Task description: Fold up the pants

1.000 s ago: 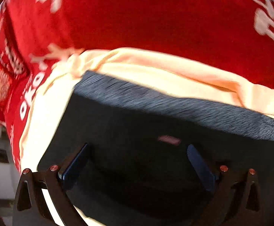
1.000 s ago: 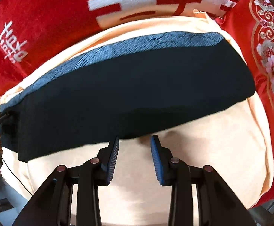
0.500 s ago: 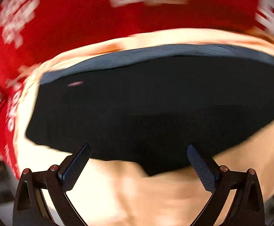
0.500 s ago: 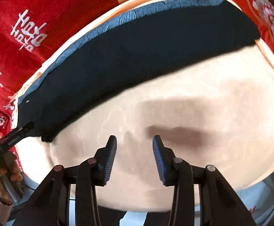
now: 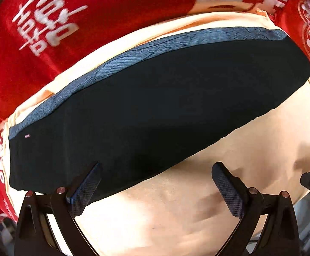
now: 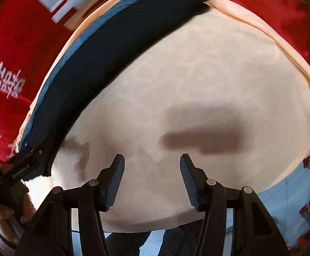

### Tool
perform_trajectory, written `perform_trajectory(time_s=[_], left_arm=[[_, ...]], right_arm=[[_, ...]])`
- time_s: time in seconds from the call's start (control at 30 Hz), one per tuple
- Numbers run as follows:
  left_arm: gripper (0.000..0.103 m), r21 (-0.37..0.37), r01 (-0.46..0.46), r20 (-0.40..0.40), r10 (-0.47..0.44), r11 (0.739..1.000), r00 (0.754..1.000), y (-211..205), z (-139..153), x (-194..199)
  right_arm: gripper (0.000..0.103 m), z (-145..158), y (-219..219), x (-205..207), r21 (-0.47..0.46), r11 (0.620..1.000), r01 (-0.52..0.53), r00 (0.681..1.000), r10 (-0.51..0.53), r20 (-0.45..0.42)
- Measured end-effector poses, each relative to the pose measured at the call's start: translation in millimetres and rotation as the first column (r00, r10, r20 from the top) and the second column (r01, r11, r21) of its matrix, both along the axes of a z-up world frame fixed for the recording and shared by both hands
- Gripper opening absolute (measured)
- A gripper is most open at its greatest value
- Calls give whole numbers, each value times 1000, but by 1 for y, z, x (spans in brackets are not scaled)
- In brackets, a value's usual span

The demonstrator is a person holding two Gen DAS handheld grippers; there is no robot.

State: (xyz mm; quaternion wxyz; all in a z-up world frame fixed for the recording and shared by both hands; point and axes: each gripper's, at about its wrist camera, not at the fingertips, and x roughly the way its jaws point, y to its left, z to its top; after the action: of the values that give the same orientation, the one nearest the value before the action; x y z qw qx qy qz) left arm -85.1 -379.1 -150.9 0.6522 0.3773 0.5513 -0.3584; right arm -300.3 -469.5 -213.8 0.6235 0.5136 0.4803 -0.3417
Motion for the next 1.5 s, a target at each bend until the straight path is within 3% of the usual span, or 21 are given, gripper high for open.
perform_trajectory(time_s=[0.57, 0.87, 1.1, 1.27, 1.37, 1.5], left_arm=[[103, 10, 6, -4, -6, 1000, 1000, -44, -13, -8], [103, -46, -24, 20, 25, 999, 1000, -74, -2, -5], [103, -46, -83, 32, 85, 995, 996, -93, -20, -1], [103, -42, -148, -22, 148, 988, 989, -92, -35, -1], [103, -57, -155, -27, 154, 986, 988, -91, -37, 0], [103, -70, -143, -19, 142, 987, 990, -92, -37, -4]], right_arm=[[58, -11, -59, -27, 38, 994, 107, 989, -110, 99], [58, -17, -87, -28, 56, 986, 156, 966, -164, 199], [58, -22, -105, -27, 63, 976, 208, 916, -217, 336], [58, -36, -118, -21, 76, 969, 235, 873, -245, 422], [58, -49, -125, -23, 105, 956, 274, 813, -288, 506], [58, -52, -139, -13, 76, 955, 285, 783, -278, 556]])
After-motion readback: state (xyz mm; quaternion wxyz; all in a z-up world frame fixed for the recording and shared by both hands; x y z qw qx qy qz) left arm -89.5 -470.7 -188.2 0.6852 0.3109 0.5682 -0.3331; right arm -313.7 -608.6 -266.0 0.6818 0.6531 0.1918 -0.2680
